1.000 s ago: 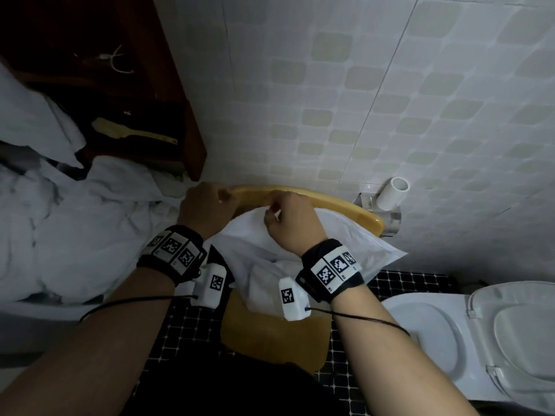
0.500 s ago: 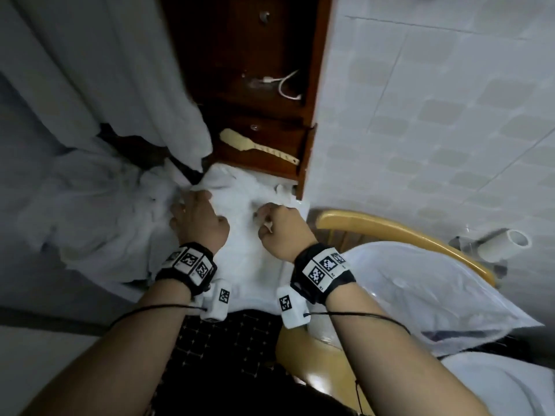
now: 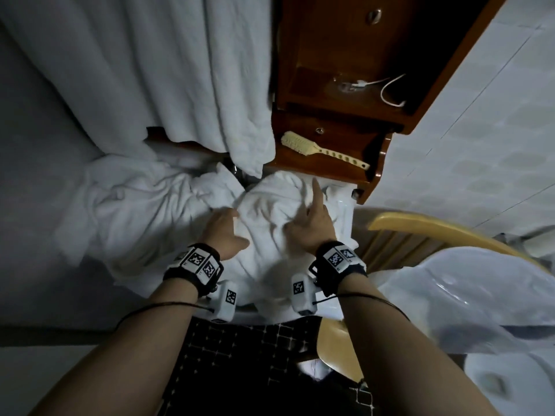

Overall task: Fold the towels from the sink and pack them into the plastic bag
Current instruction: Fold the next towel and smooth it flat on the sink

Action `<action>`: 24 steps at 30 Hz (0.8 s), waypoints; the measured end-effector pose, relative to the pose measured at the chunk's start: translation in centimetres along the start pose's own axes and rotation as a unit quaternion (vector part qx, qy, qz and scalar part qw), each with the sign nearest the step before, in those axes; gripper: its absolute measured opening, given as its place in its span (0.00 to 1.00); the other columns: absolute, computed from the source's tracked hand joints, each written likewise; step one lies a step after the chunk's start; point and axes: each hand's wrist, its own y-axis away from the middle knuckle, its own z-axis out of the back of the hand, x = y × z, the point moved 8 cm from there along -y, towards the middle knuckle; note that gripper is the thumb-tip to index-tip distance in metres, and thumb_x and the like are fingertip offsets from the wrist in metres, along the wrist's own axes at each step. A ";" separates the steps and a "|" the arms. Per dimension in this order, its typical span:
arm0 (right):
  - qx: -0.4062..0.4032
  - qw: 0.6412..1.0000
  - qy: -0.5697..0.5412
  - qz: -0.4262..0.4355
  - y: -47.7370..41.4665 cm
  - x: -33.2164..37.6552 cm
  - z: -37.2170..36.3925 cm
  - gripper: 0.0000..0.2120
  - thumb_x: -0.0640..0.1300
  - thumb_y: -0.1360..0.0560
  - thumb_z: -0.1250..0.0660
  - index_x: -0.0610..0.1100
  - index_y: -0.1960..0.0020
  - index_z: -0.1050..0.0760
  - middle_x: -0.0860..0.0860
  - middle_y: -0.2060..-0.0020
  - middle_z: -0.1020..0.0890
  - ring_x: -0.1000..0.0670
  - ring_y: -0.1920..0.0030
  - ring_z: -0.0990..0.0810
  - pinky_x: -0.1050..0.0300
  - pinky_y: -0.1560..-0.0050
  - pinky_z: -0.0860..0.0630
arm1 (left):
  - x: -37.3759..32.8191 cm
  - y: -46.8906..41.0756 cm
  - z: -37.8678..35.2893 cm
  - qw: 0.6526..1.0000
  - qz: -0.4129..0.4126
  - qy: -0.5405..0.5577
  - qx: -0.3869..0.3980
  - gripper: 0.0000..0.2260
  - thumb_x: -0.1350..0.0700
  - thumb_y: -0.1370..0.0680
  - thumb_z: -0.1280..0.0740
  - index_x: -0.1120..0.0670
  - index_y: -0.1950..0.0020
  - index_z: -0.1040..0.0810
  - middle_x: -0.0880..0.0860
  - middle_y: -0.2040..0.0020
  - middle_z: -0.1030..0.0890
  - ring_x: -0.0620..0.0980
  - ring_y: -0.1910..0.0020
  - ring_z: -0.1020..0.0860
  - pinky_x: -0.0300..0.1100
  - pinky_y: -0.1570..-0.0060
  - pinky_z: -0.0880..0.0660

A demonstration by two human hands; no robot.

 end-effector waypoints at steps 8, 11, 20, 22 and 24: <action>0.055 0.994 -0.030 -0.093 0.7 -1.7 -0.4 0.47 0.45 0.29 0.25 0.51 0.18 0.48 0.44 0.38 0.23 0.41 0.41 0.20 0.48 0.42 0.20 | -2.8 2.1 1.0 0.992 -0.112 0.060 -0.002 0.05 0.57 0.28 0.29 0.55 0.61 0.23 0.50 0.64 0.20 0.52 0.62 0.20 0.43 0.67 0.30; 0.017 0.998 0.022 -0.063 1.7 -0.9 1.3 0.37 0.45 0.28 0.26 0.51 0.23 0.36 0.45 0.40 0.21 0.46 0.41 0.21 0.55 0.44 0.23 | -5.0 4.1 4.0 0.976 -0.163 0.138 -0.036 0.06 0.62 0.24 0.33 0.52 0.56 0.22 0.47 0.61 0.19 0.46 0.60 0.20 0.42 0.62 0.28; -0.149 0.959 0.027 0.241 8.7 5.0 5.0 0.56 0.57 0.35 0.21 0.51 0.16 0.47 0.50 0.17 0.42 0.47 0.16 0.46 0.51 0.20 0.39 | -15.6 15.6 9.7 0.915 -0.358 0.182 -0.037 0.11 0.57 0.27 0.29 0.65 0.54 0.21 0.48 0.63 0.24 0.39 0.65 0.29 0.36 0.65 0.32; -0.150 0.946 -0.026 0.287 11.2 6.0 6.1 0.54 0.48 0.34 0.18 0.52 0.16 0.44 0.50 0.18 0.39 0.50 0.17 0.42 0.49 0.19 0.38 | -16.2 17.6 9.0 0.918 -0.360 0.166 0.002 0.09 0.56 0.27 0.22 0.58 0.54 0.18 0.41 0.63 0.21 0.37 0.63 0.25 0.32 0.62 0.30; -0.118 0.943 -0.065 0.305 13.6 6.3 6.2 0.53 0.44 0.33 0.19 0.55 0.16 0.46 0.51 0.16 0.41 0.54 0.17 0.44 0.52 0.19 0.39 | -15.9 19.1 7.5 0.925 -0.342 0.154 0.063 0.12 0.50 0.26 0.20 0.56 0.50 0.16 0.45 0.57 0.15 0.42 0.57 0.18 0.40 0.56 0.24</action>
